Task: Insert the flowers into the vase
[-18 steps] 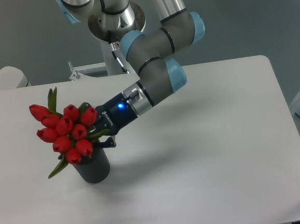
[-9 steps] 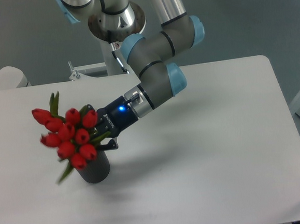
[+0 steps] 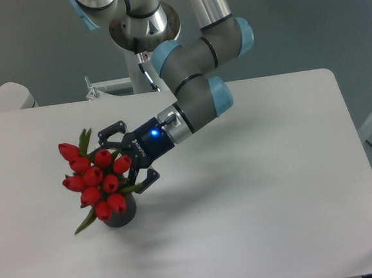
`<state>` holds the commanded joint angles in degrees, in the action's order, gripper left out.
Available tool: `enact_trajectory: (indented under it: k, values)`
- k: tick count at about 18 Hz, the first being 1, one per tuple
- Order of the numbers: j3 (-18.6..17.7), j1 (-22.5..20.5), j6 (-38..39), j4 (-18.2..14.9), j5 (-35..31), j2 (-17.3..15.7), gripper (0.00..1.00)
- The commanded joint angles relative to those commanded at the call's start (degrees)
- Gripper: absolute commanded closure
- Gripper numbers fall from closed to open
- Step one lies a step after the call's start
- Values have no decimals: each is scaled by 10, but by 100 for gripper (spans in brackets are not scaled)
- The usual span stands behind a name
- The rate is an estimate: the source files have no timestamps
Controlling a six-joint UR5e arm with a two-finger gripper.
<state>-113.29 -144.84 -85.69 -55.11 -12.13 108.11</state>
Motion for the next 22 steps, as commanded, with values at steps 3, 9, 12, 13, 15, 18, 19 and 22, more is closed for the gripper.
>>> enact_trajectory:
  k: [3, 9, 12, 13, 15, 18, 19, 22]
  values:
    - [-1, -10, 6, 0, 0, 0, 0]
    - [-4, -34, 5, 0, 1, -1, 0]
    - [1, -53, 6, 0, 1, -2, 0]
    - [4, -60, 7, 0, 1, -2, 0]
    - [14, -73, 7, 0, 1, -3, 0]
    - [34, -88, 13, -1, -1, 3, 0]
    - [43, -95, 15, -2, -2, 6, 0]
    - [78, -109, 17, -3, -51, 19, 0]
